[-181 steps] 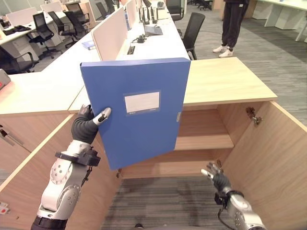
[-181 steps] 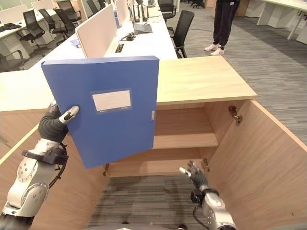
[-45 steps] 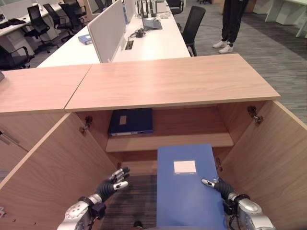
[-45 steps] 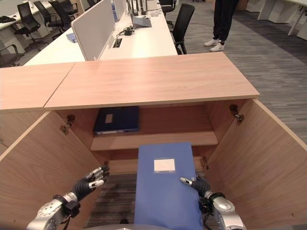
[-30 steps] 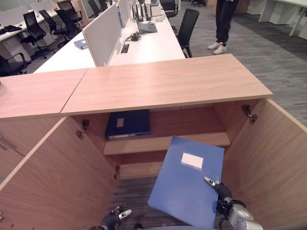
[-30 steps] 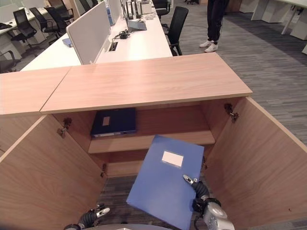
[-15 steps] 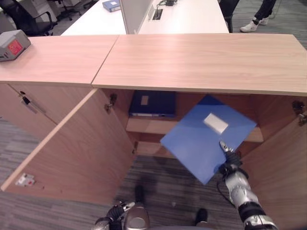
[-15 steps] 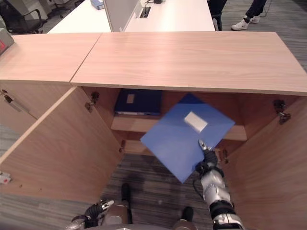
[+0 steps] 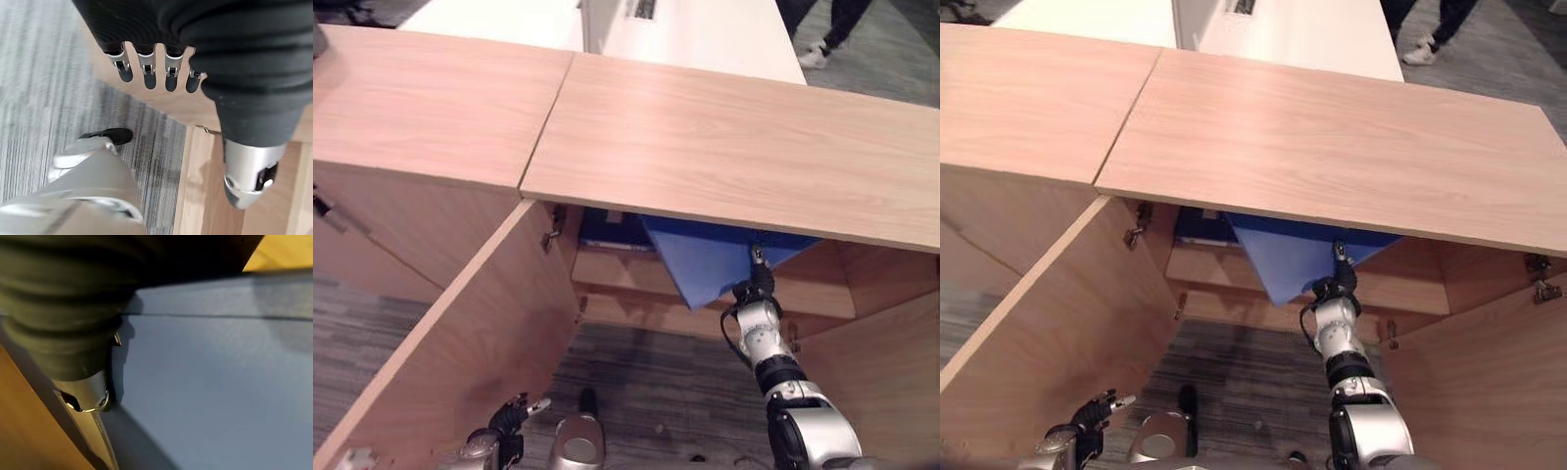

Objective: Put the empty folder in the office cabinet

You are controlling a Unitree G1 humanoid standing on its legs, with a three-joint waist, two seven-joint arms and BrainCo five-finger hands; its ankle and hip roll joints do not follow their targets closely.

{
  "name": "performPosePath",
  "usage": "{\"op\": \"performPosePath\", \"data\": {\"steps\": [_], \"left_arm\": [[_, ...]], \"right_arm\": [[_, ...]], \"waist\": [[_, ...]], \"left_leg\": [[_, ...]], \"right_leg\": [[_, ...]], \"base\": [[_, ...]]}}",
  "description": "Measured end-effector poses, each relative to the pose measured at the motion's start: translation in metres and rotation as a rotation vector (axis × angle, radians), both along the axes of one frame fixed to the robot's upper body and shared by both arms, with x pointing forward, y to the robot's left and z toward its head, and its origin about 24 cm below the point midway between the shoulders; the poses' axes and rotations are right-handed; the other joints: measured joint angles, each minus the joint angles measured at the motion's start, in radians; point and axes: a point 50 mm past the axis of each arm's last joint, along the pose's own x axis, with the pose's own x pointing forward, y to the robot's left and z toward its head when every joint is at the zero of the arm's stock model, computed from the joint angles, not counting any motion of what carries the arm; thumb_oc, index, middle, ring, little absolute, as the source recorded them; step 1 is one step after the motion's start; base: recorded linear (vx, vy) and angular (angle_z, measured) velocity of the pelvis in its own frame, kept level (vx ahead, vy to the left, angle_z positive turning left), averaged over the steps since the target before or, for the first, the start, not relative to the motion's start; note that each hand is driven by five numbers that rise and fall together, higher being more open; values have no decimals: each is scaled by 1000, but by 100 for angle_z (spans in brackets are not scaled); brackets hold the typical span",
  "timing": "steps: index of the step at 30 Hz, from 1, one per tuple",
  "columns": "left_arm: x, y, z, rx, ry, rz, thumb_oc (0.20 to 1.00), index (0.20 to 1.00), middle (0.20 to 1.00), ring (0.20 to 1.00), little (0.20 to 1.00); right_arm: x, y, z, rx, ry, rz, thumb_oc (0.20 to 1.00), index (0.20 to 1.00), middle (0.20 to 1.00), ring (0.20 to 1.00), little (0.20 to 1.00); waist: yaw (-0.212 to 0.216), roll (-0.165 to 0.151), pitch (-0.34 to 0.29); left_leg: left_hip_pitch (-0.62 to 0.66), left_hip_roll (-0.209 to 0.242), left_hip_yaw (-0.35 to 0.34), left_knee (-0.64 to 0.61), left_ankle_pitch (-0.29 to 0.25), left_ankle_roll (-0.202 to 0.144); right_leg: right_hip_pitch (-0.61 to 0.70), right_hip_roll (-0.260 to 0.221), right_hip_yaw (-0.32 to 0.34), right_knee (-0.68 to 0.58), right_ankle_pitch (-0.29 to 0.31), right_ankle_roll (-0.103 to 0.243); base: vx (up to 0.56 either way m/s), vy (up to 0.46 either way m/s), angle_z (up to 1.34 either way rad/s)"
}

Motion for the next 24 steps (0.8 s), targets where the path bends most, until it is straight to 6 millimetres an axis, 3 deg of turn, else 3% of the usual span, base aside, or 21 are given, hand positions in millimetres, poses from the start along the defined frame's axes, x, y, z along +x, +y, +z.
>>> {"op": "performPosePath", "data": {"steps": [2, 4, 6, 7, 8, 10, 11, 13, 14, 16, 18, 20, 22, 24], "left_arm": [[8, 3, 5, 17, -30, -3, 1000, 1000, 1000, 1000, 1000], [7, 1, 4, 15, -28, 2, 1000, 1000, 1000, 1000, 1000], [-1, 2, 1, 18, -6, 9, 1000, 1000, 1000, 1000, 1000], [-14, -1, -6, 6, 32, 20, 1000, 1000, 1000, 1000, 1000], [-17, -3, -7, 1, 37, 21, 1000, 1000, 1000, 1000, 1000], [-20, 0, -7, 6, 46, 25, 1000, 1000, 1000, 1000, 1000], [-23, 2, -7, 10, 53, 30, 1000, 1000, 1000, 1000, 1000], [-27, 13, -4, 34, 48, 44, 1000, 1000, 1000, 1000, 1000], [-28, -8, -12, -15, 58, 27, 1000, 1000, 1000, 1000, 1000], [-39, -28, -20, -72, 88, 5, 1000, 1000, 1000, 1000, 1000], [-43, -37, -23, -98, 102, -5, 1000, 1000, 1000, 1000, 1000], [-39, -47, -23, -123, 76, -3, 1000, 1000, 1000, 1000, 1000], [-40, -42, -23, -119, 64, 35, 1000, 1000, 1000, 1000, 1000], [-57, -33, -23, -106, 92, 55, 1000, 1000, 1000, 1000, 1000]], "right_arm": [[2, -9, 4, 24, -3, -44, 200, 200, 200, 200, 200], [1, -10, 4, 28, 3, -51, 200, 200, 200, 200, 200], [1, -11, 4, 25, 5, -61, 200, 200, 200, 200, 200], [-2, -22, 2, 9, 20, -92, 200, 200, 200, 200, 200], [-3, -26, 1, 5, 30, -106, 200, 200, 200, 200, 200], [-14, -37, -10, 4, 62, -143, 200, 200, 200, 200, 200], [-20, -41, -16, 6, 82, -163, 200, 200, 200, 200, 200], [-41, -47, -40, 8, 158, -195, 200, 200, 200, 200, 200], [-48, -58, -45, -19, 191, -206, 200, 200, 200, 200, 200], [-50, -69, -44, -36, 208, -229, 200, 200, 200, 200, 200], [-49, -70, -42, -64, 212, -186, 200, 200, 200, 200, 200], [-55, -71, -48, -63, 227, -187, 200, 200, 200, 200, 200], [-61, -74, -52, -66, 243, -196, 200, 200, 200, 200, 200], [-65, -74, -56, -84, 260, -179, 200, 200, 200, 200, 200]], "waist": [[-6, 21, 13], [-3, 35, 21], [-5, 46, 25], [-6, 61, 22], [-7, 68, 24], [-37, 64, 23], [-48, 62, 25], [-58, 12, 8], [-60, 82, 18], [-69, 135, 6], [-75, 167, -7], [-86, 207, -34], [-90, 209, -35], [-90, 215, -42]], "left_leg": [[17, 12, 1, -4, -9, 12], [54, 12, 10, -39, -8, 11], [67, 14, 23, -48, -1, 4], [90, 9, 9, -109, 2, -35], [94, 10, -7, -123, 15, -42], [95, 22, -63, -132, 37, -83], [94, 36, -90, -125, 49, -121], [71, 51, -124, -79, 44, -196], [65, 121, -164, -53, 33, -204], [70, 146, -162, -72, 34, -205], [92, 144, -165, -93, 51, -188], [126, 158, -162, -120, 59, -211], [147, 154, -161, -134, 64, -232], [189, 155, -154, -166, 66, -235]], "right_leg": [[-28, -8, -21, 83, 3, 5], [-3, -42, -114, 15, -15, -12], [14, -58, -129, -56, 1, 5], [48, -134, -212, -356, 6, 2], [50, -137, -210, -386, 10, -1], [34, -147, -84, -400, 29, 21], [22, -157, -76, -375, 32, 8], [-6, -177, -51, -272, 28, -33], [-16, -111, -60, -216, 11, -28], [-17, -50, -57, -222, 7, -37], [-14, -15, -54, -233, 12, -51], [17, -1, -66, -251, 0, -48], [53, -1, -74, -291, 11, -36], [116, 16, -86, -371, 40, -38]], "base": [[213, 37, 0], [204, -23, -17], [281, -187, -19], [240, -255, -21], [177, -202, -2], [112, -240, 44], [159, -398, 65], [127, -336, 54], [76, -184, 9], [123, -148, -24], [230, -257, -18], [241, -340, 3], [180, -310, 6], [96, -208, -1]]}}
